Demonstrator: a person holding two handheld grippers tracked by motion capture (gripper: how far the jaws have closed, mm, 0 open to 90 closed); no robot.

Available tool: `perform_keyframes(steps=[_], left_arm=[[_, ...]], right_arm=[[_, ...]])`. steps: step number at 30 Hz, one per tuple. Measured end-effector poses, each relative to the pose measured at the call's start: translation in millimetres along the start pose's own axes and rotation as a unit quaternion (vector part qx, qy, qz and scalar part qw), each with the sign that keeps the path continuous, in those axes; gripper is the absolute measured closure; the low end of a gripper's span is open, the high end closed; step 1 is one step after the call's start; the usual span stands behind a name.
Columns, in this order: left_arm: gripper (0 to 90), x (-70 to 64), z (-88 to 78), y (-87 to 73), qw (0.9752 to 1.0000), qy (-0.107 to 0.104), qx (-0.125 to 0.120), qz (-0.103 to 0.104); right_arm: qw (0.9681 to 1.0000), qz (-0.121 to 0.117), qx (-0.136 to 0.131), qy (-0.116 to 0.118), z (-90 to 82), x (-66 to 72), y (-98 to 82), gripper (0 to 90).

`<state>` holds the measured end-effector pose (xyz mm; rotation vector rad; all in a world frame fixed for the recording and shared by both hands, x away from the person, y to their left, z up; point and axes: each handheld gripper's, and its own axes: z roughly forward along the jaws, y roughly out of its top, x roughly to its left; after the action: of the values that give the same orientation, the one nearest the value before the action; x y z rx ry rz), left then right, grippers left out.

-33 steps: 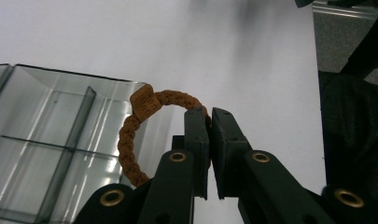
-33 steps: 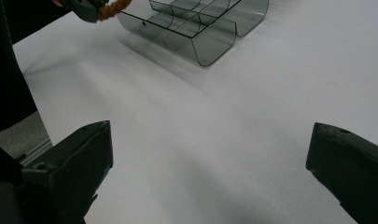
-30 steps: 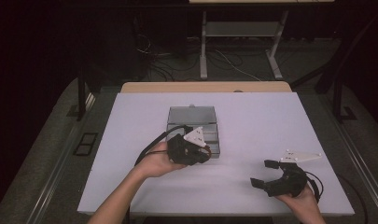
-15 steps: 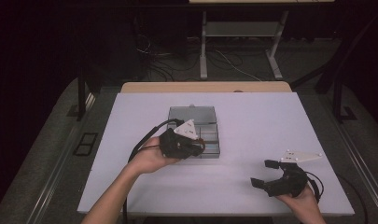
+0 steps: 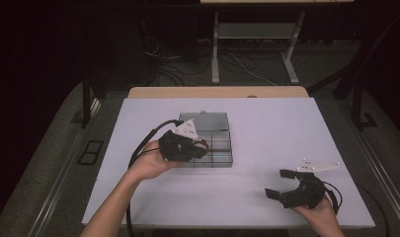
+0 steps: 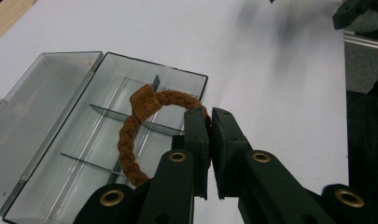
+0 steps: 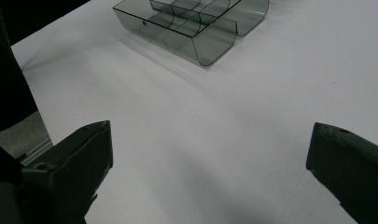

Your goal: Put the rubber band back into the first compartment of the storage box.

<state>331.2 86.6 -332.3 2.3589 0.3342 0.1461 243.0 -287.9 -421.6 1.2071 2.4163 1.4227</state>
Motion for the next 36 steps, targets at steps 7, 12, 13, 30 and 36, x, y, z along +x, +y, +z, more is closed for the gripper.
perform_keyframes(steps=[7, 12, 13, 30, 36], left_arm=[[83.9, 9.6, -4.1, -4.2, 0.9997, -0.003, -0.008, -0.022], [83.8, 16.8, -4.7, -8.2, 0.9995, 0.004, -0.004, -0.032], [83.8, 18.4, -4.6, -9.1, 0.9994, 0.005, -0.002, -0.036], [83.7, 37.7, 0.5, -24.8, 0.9978, 0.013, 0.004, -0.065], [83.7, 40.1, 5.6, -29.5, 0.9976, 0.011, 0.011, -0.067]], right_arm=[[1.0000, 0.001, 0.000, 0.001, -0.2, -0.3, 0.1, 0.7], [1.0000, 0.001, 0.000, 0.001, -0.1, -0.3, 0.0, 0.7], [1.0000, 0.003, 0.001, 0.001, 0.0, -0.1, 0.1, 0.8], [1.0000, 0.002, 0.003, 0.002, 1.5, 0.0, 0.0, 0.7], [1.0000, 0.003, 0.005, 0.003, 2.3, 0.8, -0.2, 0.7]])
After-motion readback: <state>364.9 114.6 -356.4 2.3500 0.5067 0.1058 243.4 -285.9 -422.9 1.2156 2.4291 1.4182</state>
